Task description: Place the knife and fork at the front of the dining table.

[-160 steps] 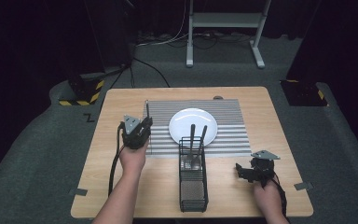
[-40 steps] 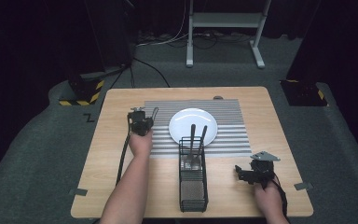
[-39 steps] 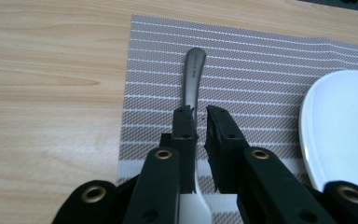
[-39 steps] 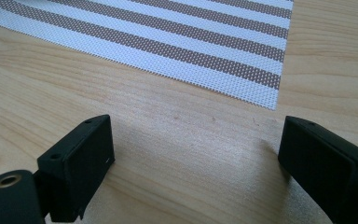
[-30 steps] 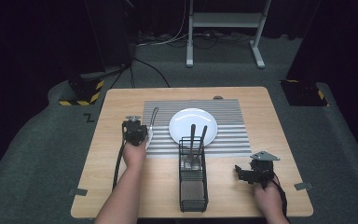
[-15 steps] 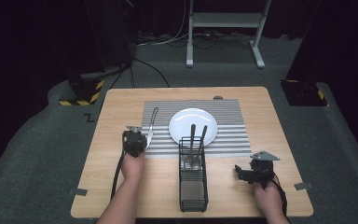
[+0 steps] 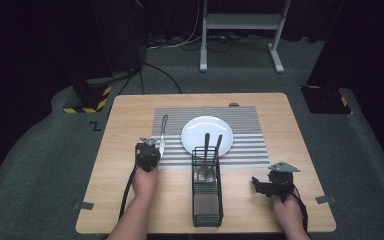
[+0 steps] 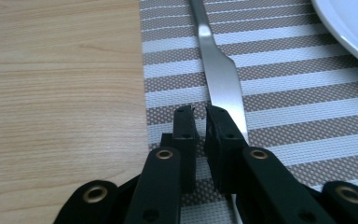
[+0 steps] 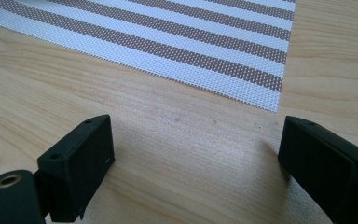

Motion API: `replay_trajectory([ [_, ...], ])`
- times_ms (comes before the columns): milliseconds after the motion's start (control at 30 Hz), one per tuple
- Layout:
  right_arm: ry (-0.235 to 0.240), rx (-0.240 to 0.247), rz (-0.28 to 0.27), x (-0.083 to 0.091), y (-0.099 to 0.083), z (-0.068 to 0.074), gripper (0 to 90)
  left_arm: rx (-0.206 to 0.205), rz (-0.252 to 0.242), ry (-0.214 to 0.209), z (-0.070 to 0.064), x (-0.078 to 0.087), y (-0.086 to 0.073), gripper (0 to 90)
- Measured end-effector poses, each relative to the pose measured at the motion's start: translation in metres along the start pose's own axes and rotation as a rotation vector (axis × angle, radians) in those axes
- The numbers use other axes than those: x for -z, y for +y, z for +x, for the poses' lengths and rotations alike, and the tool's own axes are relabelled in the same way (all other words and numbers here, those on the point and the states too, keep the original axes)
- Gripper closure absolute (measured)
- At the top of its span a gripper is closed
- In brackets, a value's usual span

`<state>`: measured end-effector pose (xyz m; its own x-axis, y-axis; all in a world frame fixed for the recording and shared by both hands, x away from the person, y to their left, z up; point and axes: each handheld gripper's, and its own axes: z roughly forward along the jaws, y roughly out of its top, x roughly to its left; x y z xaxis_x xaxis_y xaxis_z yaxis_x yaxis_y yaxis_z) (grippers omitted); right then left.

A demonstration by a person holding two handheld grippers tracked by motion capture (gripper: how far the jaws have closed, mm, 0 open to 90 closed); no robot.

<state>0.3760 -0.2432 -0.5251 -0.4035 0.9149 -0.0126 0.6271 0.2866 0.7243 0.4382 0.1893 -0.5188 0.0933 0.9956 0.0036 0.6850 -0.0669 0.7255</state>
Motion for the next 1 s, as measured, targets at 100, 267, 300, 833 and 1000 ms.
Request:
replay_trajectory([
  [100,0.0,0.0,0.0,0.0,0.0,0.0,10.1,0.002,-0.004,0.002,-0.001,0.0,0.0,81.5],
  [267,0.0,0.0,0.0,0.0,0.0,0.0,10.1,0.018,-0.002,-0.003,0.002,0.0,0.0,78.6],
  [300,0.0,0.0,0.0,0.0,0.0,0.0,10.2,0.029,-0.007,-0.004,0.003,0.001,0.0,76.8],
  [833,0.0,0.0,0.0,0.0,0.0,0.0,10.2,0.009,-0.02,0.014,0.039,0.043,-0.039,24.1],
  [1000,-0.002,-0.002,0.001,0.0,0.0,0.0,10.1,-0.055,-0.005,0.042,0.048,0.062,-0.061,13.9],
])
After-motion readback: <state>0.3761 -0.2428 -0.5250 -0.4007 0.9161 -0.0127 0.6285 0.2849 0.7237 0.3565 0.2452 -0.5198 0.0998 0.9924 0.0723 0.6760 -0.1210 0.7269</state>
